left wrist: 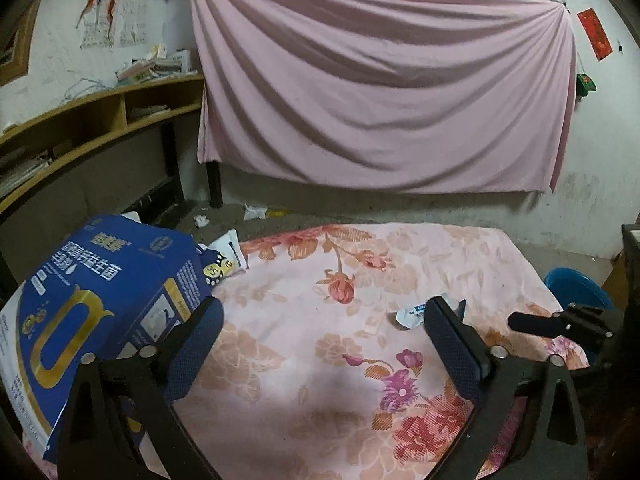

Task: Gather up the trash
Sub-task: 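Grasp the white toothpaste tube with the left gripper while the right grasps the yellow cylinder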

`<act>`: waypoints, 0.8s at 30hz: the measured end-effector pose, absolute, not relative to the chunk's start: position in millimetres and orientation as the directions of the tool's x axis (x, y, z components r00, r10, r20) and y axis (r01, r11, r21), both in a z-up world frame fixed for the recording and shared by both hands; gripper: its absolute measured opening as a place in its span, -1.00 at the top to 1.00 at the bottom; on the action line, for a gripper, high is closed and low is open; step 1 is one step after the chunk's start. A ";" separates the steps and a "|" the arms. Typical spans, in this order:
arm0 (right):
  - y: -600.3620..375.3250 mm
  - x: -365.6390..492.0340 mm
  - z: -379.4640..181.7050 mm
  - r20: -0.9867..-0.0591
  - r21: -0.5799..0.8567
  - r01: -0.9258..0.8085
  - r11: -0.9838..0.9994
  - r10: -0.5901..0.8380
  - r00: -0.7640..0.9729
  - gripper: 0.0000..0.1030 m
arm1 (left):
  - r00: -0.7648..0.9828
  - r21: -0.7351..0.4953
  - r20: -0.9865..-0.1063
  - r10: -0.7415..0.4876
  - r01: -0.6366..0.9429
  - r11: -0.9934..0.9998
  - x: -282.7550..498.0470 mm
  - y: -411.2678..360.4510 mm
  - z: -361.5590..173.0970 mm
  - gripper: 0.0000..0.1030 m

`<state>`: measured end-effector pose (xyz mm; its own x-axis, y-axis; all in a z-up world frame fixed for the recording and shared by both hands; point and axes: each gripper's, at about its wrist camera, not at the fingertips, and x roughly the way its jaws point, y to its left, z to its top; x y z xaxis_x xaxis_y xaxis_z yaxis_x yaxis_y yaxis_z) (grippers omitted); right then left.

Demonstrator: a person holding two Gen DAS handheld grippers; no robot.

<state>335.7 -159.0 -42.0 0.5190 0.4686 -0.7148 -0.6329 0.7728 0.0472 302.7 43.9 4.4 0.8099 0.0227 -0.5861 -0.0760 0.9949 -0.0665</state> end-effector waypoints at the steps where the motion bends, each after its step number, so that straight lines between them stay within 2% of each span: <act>1: -156.5 336.8 -45.2 -0.726 0.049 -0.641 0.766 0.468 0.504 -0.03 | 0.803 -0.068 -0.595 0.017 -0.071 0.995 305.1 44.2 3.2 -0.74; 4: -149.3 340.4 -51.7 -0.747 0.071 -0.663 0.745 0.480 0.460 -0.02 | 0.782 -0.078 -0.623 -0.008 -0.052 0.996 310.9 45.2 -0.7 -0.60; 8: -141.5 344.7 -56.0 -0.760 0.096 -0.676 0.730 0.492 0.424 -0.01 | 0.756 -0.108 -0.652 -0.055 -0.021 0.994 320.6 46.1 -9.5 -0.58; 10: -137.8 347.7 -58.9 -0.772 0.101 -0.677 0.729 0.487 0.409 0.17 | 0.744 -0.125 -0.663 -0.084 0.000 0.992 323.7 45.6 -11.9 -0.57; 11: -136.1 349.2 -60.9 -0.780 0.103 -0.676 0.729 0.481 0.400 0.40 | 0.735 -0.132 -0.670 -0.100 0.014 0.991 326.7 44.7 -13.8 -0.56; 12: -134.8 351.0 -62.5 -0.786 0.104 -0.673 0.732 0.475 0.395 0.46 | 0.726 -0.131 -0.679 -0.110 0.028 0.991 330.0 43.0 -16.0 -0.55; 17: -143.7 352.1 -60.1 -0.775 0.133 -0.664 0.736 0.495 0.394 0.48 | 0.695 -0.091 -0.705 -0.140 0.107 0.990 343.5 29.3 -24.4 -0.37; 21: -157.5 355.1 -58.8 -0.772 0.133 -0.634 0.762 0.481 0.416 0.48 | 0.660 -0.047 -0.738 -0.142 0.159 0.986 358.0 16.7 -35.9 -0.34; 24: -170.1 359.7 -57.6 -0.770 0.139 -0.606 0.783 0.470 0.431 0.48 | 0.625 -0.037 -0.765 -0.156 0.200 0.979 371.4 8.7 -44.5 -0.18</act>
